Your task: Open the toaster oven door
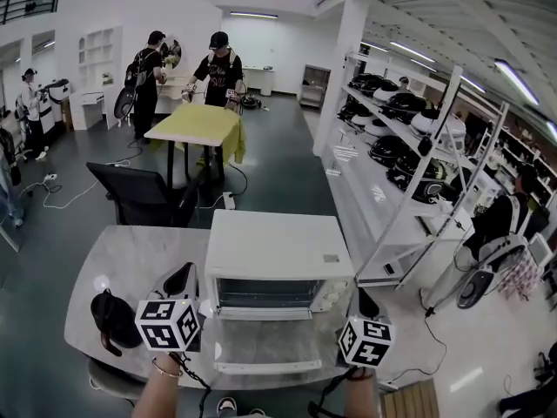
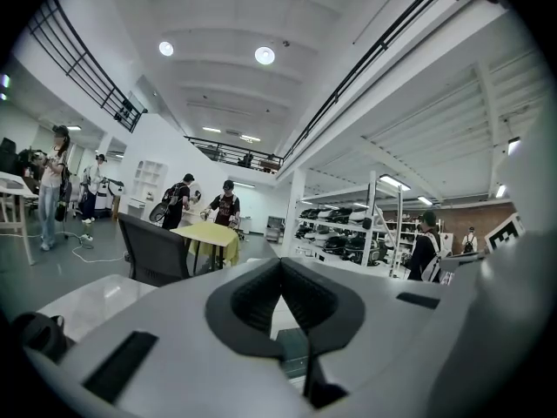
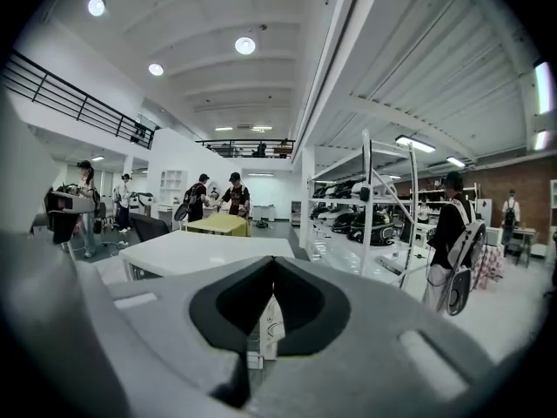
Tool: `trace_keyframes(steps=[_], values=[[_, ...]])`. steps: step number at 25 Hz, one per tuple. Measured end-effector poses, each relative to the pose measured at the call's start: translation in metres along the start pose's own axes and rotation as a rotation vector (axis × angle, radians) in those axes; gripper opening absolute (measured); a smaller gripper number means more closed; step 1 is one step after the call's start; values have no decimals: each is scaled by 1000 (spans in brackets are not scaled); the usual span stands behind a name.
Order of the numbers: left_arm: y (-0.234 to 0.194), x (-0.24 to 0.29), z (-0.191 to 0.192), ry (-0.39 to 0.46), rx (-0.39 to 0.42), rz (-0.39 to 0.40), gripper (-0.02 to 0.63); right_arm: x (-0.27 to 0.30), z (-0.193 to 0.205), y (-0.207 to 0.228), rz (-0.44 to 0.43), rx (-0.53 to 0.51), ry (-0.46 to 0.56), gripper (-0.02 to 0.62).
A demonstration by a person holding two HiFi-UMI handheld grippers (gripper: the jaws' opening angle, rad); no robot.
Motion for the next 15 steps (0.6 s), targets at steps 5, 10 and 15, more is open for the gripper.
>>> trace_keyframes(steps=[5,10,15], values=[[0,2,5,-14,3,4,5,2,5,-2,-17,-16,-29,5],[-2,4,6,-26,3,6,5,4,9,-3,-11,-7,-47,5],[-3,6,12,-38,2,1,5,8,13,-1,-7,-2,-54,6]])
Point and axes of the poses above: the fingertips, and each gripper's own axes: x forward along the fingers, y to its right, z out of its underside, the point moved 10 cm from there along -x, backward along the fingers, and after that the axes turned 7 degrees about y, right-handed, at the moved point
